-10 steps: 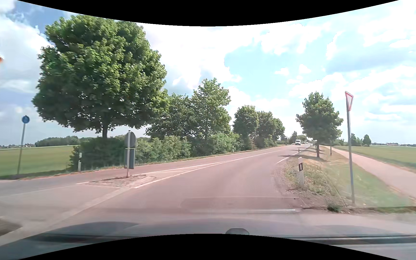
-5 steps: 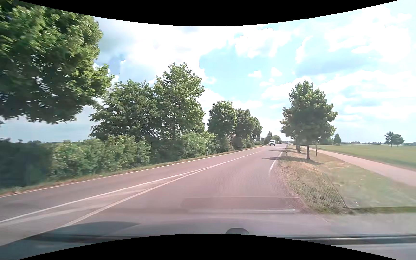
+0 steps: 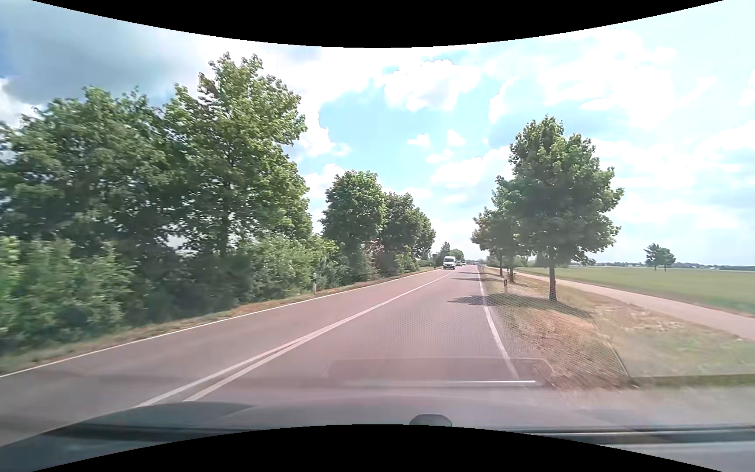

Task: Follow the waypoints while adhering to traffic rules and regulations

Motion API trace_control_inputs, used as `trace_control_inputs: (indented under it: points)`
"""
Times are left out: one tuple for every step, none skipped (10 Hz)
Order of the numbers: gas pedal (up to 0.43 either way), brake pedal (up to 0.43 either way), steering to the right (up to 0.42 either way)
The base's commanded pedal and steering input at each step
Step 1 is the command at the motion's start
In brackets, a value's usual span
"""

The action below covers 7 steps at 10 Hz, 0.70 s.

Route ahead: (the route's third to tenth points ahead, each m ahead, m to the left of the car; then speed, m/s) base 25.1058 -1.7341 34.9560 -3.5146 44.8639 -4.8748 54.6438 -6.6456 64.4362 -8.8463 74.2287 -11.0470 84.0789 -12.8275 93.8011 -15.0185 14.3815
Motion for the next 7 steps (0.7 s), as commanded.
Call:
trace_control_inputs:
  points:
    - [0.63,0.0,0.076]
    - [0.65,0.0,0.073]
    - [0.689,0.0,0.069]
    - [0.72,0.0,0.065]
    - [0.772,0.0,0.06]
    - [0.823,0.0,0.057]
    - [0.831,0.0,0.054]
